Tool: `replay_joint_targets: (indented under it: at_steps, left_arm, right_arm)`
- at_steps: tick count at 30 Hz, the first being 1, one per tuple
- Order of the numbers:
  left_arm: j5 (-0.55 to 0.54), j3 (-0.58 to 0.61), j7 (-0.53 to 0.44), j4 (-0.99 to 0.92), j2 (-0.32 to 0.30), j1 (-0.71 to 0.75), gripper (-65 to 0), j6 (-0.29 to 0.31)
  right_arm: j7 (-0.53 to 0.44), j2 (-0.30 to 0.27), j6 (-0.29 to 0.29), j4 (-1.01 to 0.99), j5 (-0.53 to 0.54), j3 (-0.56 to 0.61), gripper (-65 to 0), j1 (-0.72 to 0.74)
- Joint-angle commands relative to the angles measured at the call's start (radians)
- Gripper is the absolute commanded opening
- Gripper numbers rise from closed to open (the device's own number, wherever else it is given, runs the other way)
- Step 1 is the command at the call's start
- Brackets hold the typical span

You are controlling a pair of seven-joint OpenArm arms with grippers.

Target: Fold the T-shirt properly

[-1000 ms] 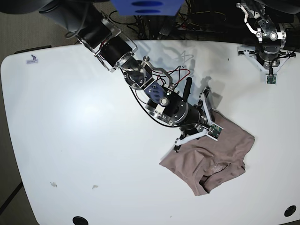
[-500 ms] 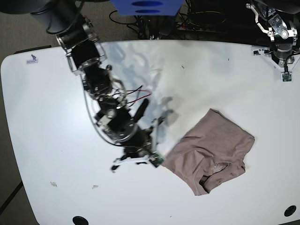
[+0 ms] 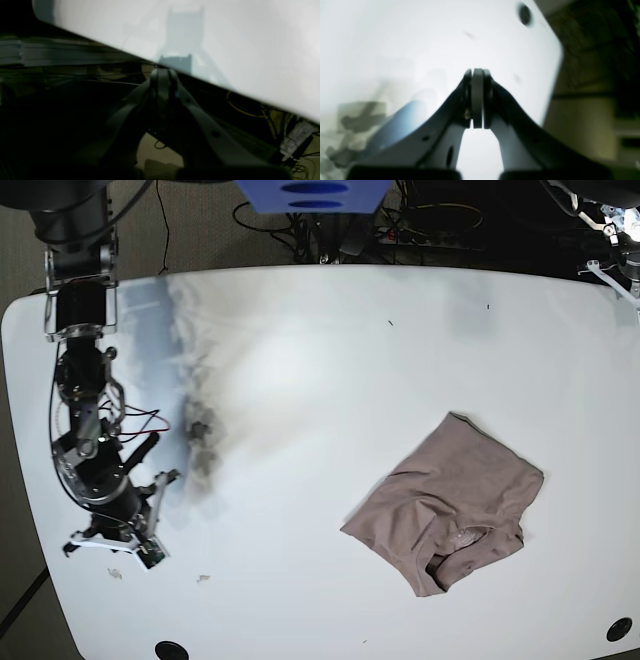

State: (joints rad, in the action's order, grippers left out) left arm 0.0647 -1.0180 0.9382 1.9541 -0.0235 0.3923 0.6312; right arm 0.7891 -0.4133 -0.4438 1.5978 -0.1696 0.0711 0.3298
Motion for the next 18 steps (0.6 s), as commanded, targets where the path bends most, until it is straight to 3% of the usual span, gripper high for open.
replay_joint_targets:
  at_steps: [1, 4, 8, 18]
  left_arm:
    - [0.007, -0.034, -0.009, 0.015, -0.010, 0.004, -64.9, 0.032]
    - [0.013, -0.089, -0.006, 0.012, 0.006, 0.006, -64.9, 0.067]
    - [0.014, -0.158, -0.011, 0.000, 0.041, 0.009, -64.9, 0.067]
    - [0.016, -0.227, -0.012, -0.111, 0.067, 0.012, -64.9, 0.067]
  right_arm:
    - [-0.023, -0.062, 0.003, 0.014, -0.002, -0.041, -65.0, 0.002]
    - [-0.029, -0.108, 0.003, 0.000, -0.002, -0.096, -65.0, -0.039]
    - [-0.075, -0.167, -0.010, -0.037, -0.002, -0.170, -65.0, -0.105]
    - [-0.118, -0.232, -0.014, -0.184, -0.057, -0.328, -65.0, -0.217]
